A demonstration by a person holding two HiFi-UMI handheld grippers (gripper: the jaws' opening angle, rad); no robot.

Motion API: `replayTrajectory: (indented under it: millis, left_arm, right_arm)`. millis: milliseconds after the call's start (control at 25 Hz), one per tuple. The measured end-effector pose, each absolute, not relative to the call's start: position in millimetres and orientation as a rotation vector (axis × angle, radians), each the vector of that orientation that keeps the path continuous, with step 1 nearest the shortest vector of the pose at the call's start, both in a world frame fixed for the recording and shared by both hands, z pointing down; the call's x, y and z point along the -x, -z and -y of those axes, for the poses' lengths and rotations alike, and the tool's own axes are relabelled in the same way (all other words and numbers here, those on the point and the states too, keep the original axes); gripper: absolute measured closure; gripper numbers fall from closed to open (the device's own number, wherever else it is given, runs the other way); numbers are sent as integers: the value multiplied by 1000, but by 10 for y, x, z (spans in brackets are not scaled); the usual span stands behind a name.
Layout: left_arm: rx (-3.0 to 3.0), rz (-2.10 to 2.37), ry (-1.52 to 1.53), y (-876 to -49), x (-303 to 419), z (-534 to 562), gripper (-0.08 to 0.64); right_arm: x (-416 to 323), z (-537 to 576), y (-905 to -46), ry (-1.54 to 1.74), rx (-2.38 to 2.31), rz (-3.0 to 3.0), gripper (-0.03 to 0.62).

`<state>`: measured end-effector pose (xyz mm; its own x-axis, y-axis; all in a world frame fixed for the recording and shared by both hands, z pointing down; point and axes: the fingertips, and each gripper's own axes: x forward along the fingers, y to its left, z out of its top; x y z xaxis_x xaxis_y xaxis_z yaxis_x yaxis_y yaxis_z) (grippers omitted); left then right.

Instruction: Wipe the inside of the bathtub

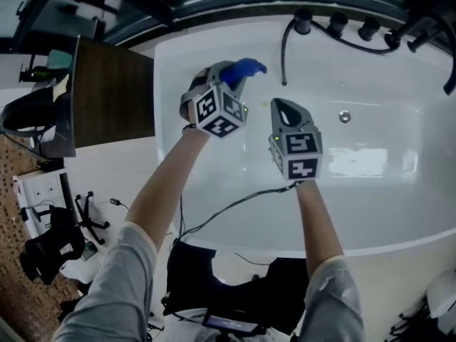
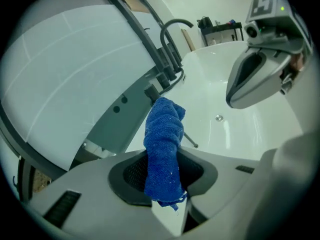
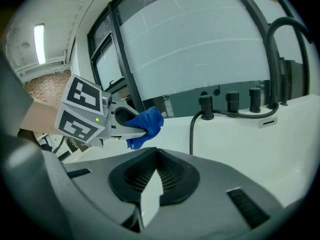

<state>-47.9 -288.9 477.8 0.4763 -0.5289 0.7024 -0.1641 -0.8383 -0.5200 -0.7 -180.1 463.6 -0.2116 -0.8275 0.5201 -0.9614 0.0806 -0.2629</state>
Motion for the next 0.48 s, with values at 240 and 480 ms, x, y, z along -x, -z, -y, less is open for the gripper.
replayTrajectory:
  millis: [240,480]
  left_arm:
    - [2205,-582,1301,-5160,296,3306,430]
    - [2075,-556,1307,-5413,198,3546,430]
  right_arm:
    - [-60,2131,-5126,-774,-1835,2115,583]
    - [-65,2309,-5454,-790,-1836,2131,583]
